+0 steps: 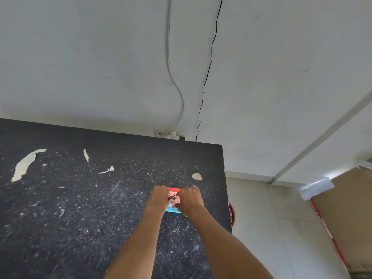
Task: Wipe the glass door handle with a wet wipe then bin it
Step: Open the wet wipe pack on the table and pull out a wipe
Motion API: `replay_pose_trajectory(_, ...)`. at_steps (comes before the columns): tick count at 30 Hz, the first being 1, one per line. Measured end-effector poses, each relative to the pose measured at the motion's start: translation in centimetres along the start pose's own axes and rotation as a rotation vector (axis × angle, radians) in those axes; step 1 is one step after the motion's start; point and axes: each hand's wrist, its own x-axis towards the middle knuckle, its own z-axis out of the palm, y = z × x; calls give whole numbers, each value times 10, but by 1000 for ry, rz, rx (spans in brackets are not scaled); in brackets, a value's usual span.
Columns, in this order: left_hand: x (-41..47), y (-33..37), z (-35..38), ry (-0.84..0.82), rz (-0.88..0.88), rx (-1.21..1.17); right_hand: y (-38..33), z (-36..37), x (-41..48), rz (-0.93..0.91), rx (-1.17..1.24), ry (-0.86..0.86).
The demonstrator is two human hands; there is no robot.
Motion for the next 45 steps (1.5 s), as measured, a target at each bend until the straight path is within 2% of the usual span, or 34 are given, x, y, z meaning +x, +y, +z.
replay_pose_trajectory(6,0,0,3,25,1,-30,6,-4,-2,-39,21,-25)
replay_pose_trajectory(14,1,-3,8,40,2,-51,21,-16,-3,-48,209,-46)
replay_pose_trajectory(20,2,-4,10,70,15,-49,17,-5,8,358,559,135)
replay_pose_trajectory(23,3,-6,12,78,37,-34,16,1,6,436,597,140)
replay_pose_trajectory(33,5,-5,17,71,94,87,20,7,-2,254,606,41)
replay_pose_trajectory(42,1,-4,16,69,67,48,25,12,-1,326,684,182)
replay_pose_trajectory(45,-1,-3,15,47,42,63,32,2,-3,575,799,360)
